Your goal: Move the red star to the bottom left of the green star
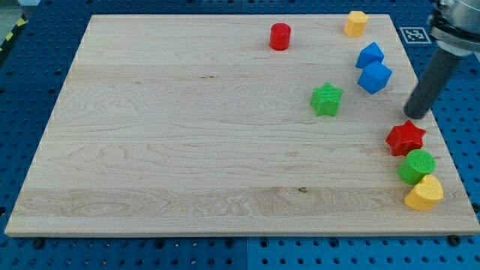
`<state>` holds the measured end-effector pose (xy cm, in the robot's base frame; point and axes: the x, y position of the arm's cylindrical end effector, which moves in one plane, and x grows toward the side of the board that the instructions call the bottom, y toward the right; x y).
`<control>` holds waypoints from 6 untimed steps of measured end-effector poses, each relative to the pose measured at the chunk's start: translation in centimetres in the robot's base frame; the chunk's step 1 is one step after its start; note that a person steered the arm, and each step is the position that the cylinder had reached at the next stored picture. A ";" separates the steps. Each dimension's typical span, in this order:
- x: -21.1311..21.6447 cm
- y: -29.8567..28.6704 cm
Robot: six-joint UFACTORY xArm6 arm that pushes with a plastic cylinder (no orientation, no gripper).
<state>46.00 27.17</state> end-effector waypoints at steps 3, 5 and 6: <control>5.2 0.0; 4.2 -2.8; 3.6 -4.8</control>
<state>49.61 22.40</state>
